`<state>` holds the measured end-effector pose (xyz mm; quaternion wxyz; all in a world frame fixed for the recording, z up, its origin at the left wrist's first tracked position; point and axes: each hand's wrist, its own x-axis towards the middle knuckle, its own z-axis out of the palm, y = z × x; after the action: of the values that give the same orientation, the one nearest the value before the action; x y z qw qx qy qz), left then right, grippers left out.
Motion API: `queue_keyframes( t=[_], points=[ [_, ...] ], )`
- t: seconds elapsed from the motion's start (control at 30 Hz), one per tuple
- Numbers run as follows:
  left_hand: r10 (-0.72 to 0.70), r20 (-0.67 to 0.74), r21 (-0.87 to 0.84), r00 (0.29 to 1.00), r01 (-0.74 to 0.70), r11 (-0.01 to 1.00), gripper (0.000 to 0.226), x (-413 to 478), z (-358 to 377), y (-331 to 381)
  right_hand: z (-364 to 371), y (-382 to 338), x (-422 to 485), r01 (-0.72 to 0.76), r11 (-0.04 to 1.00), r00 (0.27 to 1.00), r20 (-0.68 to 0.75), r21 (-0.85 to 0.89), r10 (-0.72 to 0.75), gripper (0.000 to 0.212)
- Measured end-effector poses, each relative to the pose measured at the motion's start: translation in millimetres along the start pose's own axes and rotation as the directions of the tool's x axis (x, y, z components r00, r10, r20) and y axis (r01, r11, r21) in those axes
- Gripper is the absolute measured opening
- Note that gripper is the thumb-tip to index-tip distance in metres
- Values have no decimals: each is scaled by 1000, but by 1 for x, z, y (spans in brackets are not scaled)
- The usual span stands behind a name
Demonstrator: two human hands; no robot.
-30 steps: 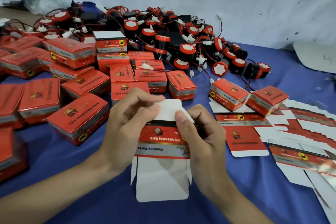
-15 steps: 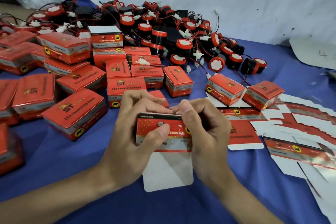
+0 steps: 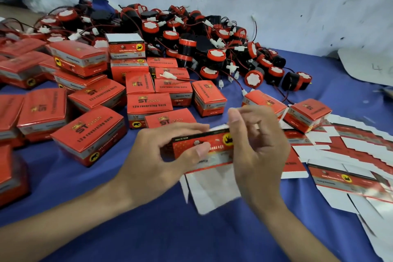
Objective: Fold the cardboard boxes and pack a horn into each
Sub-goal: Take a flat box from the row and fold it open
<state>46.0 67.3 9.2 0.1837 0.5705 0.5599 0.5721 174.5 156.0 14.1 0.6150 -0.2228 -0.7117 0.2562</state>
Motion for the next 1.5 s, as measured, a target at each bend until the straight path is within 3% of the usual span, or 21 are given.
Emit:
queue_keyframes(
  t=[0.1, 0.2, 0.3, 0.43, 0.6, 0.7, 0.77, 0.8, 0.83, 0.87, 0.9, 0.93, 1.0, 1.07, 1.1, 1.2, 1.23, 1.27, 1.33, 1.43, 1.5],
  points=[
    [157, -222, 190, 962, -115, 975, 47, 7, -5, 2, -3, 7, 4, 62, 985, 995, -68, -161, -73, 30],
    [280, -312, 307, 908, -183, 934, 45, 9, -4, 2, 4, -2, -3, -320, 939, 937, 187, 128, 294, 37],
    [272, -104, 312, 957, -228, 922, 45, -2, 8, -2, 12, -9, -10, -660, 644, 736, 510, 388, 446, 31],
    [245, 80, 345, 966, -257, 903, 55, -9, 15, -9, 4, -1, -6, -793, 367, 607, 687, 487, 399, 46],
    [173, 229, 405, 958, -255, 878, 63, -8, 12, -17, -3, 1, -2, -844, 367, 524, 743, 391, 415, 31],
    [178, 254, 368, 951, -266, 891, 67, -6, 8, -13, -5, 0, 2, -845, 379, 523, 729, 376, 442, 19],
    [178, 216, 276, 960, -235, 932, 73, -6, 4, -8, -8, -3, 10, -754, 568, 611, 669, 330, 423, 20],
    [166, 158, 197, 973, -196, 961, 76, -6, 1, -5, -11, -3, 14, -586, 780, 702, 618, 218, 354, 23],
    [150, 90, 119, 985, -160, 980, 78, -5, -1, -3, -16, -3, 18, -273, 962, 779, 592, 24, 206, 24],
    [136, 28, 65, 990, -138, 988, 80, -5, -1, -1, -20, -3, 22, 68, 983, 778, 626, -169, 54, 23],
    [118, -9, 43, 993, -118, 992, 82, -5, 0, -1, -23, -4, 23, 322, 908, 725, 687, -266, -56, 20],
    [97, -12, 37, 995, -97, 995, 86, -5, 2, -2, -26, -5, 23, 444, 847, 654, 752, -293, -83, 17],
    [52, 61, 63, 997, -56, 996, 93, -8, 7, -7, -32, -13, 28, 446, 871, 479, 877, -206, -38, 11],
    [32, 136, 151, 990, -52, 987, 98, -9, 11, -16, -41, -17, 48, 317, 946, 331, 943, -73, -38, 13],
    [27, 161, 191, 987, -58, 980, 101, -6, 12, -19, -43, -19, 63, 197, 980, 363, 931, -36, -38, 19],
    [11, 181, 225, 983, -52, 973, 111, 7, 9, -30, -21, 6, 112, -63, 996, 763, 641, -62, 88, 19],
    [3, 180, 221, 984, -43, 974, 113, 10, 8, -32, -7, 24, 125, -63, 987, 825, 549, -148, 135, 16],
    [-2, 181, 216, 984, -38, 976, 114, 13, 6, -34, 9, 45, 138, -35, 963, 841, 513, -267, 173, 12],
    [18, 193, 216, 981, -60, 975, 113, 19, 4, -37, 43, 85, 161, 33, 869, 808, 524, -494, 268, 34],
    [54, 181, 211, 982, -92, 973, 107, 27, -4, -42, 88, 136, 188, 36, 759, 765, 507, -650, 398, 72],
    [74, 168, 223, 983, -111, 969, 109, 34, -12, -47, 109, 155, 188, 102, 684, 703, 539, -722, 464, 73]
  ],
)
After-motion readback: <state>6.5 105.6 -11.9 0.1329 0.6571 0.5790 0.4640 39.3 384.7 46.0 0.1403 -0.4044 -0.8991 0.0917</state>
